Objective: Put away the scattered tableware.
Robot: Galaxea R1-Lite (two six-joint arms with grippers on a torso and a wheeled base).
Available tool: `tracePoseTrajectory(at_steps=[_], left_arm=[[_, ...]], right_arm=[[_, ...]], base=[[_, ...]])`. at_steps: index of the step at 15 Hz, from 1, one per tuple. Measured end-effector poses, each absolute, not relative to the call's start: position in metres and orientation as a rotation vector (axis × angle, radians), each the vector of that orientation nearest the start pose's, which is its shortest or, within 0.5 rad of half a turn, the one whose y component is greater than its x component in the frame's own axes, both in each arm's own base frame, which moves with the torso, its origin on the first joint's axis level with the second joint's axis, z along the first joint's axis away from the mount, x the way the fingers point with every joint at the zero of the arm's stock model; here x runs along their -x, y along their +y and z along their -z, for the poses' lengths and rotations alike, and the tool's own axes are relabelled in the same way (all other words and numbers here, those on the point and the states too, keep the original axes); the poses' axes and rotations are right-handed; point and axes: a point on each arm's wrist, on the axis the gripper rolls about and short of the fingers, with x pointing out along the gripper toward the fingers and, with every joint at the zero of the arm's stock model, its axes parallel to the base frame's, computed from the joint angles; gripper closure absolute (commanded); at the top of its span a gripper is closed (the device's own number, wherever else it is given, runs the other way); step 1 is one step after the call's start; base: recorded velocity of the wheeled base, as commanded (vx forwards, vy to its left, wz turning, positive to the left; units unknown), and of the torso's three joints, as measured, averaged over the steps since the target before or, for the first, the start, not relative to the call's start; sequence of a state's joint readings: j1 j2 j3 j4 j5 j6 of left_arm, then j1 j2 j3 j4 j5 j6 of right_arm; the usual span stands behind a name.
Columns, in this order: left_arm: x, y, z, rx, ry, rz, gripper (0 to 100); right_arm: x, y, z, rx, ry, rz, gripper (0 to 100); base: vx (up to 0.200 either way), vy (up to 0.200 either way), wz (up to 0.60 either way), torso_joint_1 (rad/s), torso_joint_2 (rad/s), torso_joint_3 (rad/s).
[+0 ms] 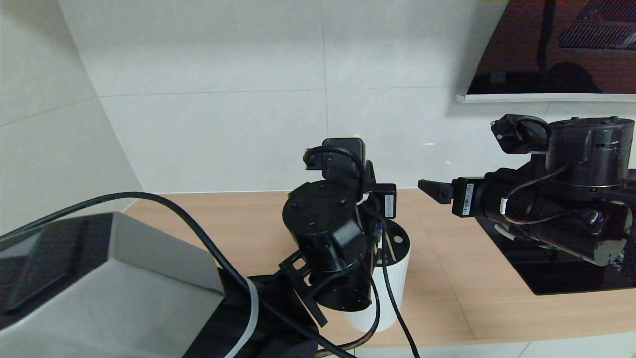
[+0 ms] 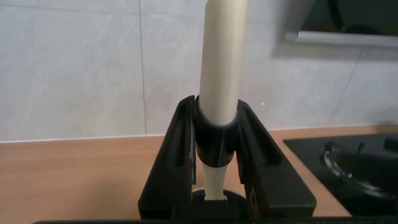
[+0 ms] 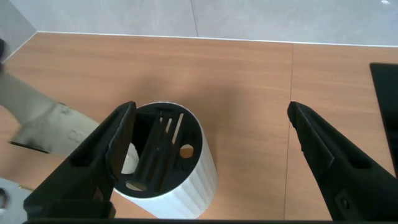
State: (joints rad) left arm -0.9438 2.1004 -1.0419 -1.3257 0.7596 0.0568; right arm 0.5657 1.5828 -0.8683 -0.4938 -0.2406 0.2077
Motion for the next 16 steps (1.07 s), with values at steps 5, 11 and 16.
tracePoseTrajectory(at_steps=[5, 11, 16], left_arm=[[-0.247, -0.317, -0.153, 0.128, -0.164, 0.182, 100], [-0.245, -0.325, -0.126, 0.098, -0.135, 0.194, 100], [-0.243, -0.327, -0.103, 0.058, -0.099, 0.202, 100]], right_arm=[[-0.244, 0.149, -0.218, -0.115, 0.243, -0.3, 0], [-0.246, 0.15, -0.216, -0.111, 0.251, -0.299, 0], [-0.247, 0.151, -0.213, -0.108, 0.259, -0.298, 0]], base=[[0.0, 0.0, 0.0, 0.0, 0.0, 0.0], [0.0, 0.0, 0.0, 0.0, 0.0, 0.0], [0.0, 0.0, 0.0, 0.0, 0.0, 0.0]])
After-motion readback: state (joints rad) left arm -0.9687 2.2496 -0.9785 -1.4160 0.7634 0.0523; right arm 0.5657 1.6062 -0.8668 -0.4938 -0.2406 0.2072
